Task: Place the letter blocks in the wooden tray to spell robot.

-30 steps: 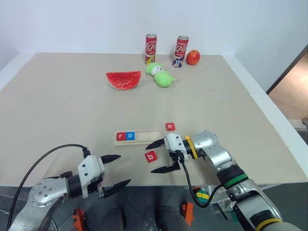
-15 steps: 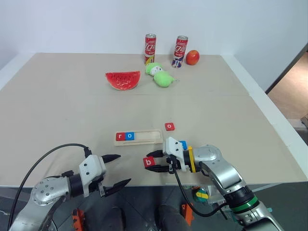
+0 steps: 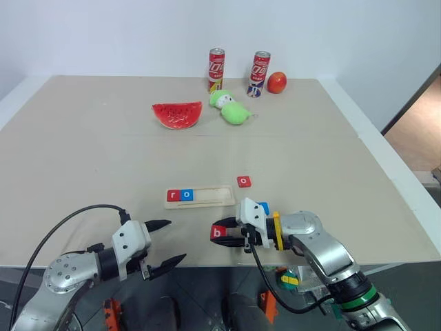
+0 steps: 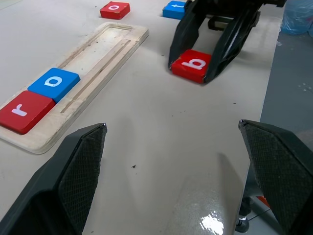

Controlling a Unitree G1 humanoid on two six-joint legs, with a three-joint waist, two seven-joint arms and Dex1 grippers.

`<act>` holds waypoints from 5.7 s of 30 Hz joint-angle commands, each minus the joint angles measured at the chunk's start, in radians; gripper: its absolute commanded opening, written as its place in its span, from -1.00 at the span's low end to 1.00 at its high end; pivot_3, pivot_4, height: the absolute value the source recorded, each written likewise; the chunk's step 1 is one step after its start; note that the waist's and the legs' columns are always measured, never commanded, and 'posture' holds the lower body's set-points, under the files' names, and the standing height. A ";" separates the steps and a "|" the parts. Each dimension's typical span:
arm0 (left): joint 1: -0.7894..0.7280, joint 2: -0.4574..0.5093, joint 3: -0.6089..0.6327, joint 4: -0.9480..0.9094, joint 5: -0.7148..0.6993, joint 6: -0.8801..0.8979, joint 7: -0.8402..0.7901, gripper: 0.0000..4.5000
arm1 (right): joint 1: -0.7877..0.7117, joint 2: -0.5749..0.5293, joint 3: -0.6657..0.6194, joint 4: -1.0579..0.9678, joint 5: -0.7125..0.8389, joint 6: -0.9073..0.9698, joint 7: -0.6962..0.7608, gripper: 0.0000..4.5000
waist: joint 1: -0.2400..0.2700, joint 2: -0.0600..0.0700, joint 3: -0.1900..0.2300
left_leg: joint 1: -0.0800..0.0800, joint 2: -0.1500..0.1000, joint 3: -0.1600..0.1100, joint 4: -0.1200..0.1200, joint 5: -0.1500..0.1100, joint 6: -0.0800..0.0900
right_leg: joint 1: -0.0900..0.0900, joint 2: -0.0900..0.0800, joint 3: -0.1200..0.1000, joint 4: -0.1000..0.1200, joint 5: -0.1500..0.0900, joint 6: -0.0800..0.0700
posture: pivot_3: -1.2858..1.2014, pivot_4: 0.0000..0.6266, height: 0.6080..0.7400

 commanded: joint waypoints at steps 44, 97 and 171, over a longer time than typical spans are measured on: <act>-0.132 -0.110 0.035 -0.058 -0.157 0.215 0.248 1.00 | -0.704 0.291 0.017 1.002 -0.168 -0.484 0.223 -0.44 | -0.022 -0.002 0.001 | -0.002 0.001 -0.002 -0.003 -0.004 -0.004 | -0.001 0.001 -0.004 0.000 0.003 -0.002 | 0.03 -0.52 1.00; -0.119 -0.093 0.007 -0.047 -0.108 0.207 0.249 1.00 | -0.668 0.311 -0.036 0.943 -0.173 -0.340 0.200 -0.22 | -0.024 -0.001 0.001 | -0.001 0.001 -0.002 -0.003 -0.004 -0.004 | -0.001 0.001 -0.004 0.000 0.003 -0.002 | 0.03 -0.52 1.00; -0.126 -0.050 -0.028 -0.077 -0.106 0.194 0.145 1.00 | -0.443 -0.009 -0.208 0.480 0.024 -0.019 -0.021 0.60 | -0.024 -0.002 0.001 | -0.001 -0.002 -0.002 -0.005 -0.003 -0.005 | 0.000 0.000 -0.003 0.000 -0.001 0.004 | 0.03 -0.52 1.00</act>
